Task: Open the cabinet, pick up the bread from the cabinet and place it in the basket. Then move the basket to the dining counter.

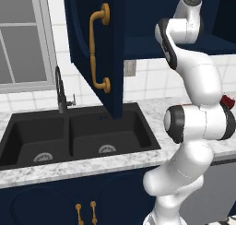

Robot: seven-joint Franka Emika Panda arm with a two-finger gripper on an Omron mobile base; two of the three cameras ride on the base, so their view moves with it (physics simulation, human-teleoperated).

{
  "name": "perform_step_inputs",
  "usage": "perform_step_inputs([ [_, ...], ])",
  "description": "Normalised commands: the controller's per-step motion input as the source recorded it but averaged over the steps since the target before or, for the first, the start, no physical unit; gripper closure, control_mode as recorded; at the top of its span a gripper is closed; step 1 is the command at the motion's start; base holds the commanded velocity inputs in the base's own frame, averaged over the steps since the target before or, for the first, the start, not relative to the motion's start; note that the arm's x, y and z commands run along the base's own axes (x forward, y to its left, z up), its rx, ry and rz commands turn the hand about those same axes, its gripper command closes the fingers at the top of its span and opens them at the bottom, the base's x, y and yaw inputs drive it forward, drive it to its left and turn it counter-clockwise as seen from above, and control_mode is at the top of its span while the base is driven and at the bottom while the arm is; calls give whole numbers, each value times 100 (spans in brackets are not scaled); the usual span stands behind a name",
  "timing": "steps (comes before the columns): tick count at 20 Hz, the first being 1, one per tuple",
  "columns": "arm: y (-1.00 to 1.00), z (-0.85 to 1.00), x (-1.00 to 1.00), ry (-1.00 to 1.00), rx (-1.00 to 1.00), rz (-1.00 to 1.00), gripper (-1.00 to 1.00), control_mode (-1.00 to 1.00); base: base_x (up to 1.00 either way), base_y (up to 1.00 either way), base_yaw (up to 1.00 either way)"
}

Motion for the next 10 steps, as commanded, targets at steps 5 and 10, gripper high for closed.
perform_step_inputs([
  [5, -8, -10, 54, 0, 0, 0, -100, -100, 0, 0, 0],
  [10, -21, -10, 53, 0, 1, 0, -100, -100, 0, 0, 0],
])
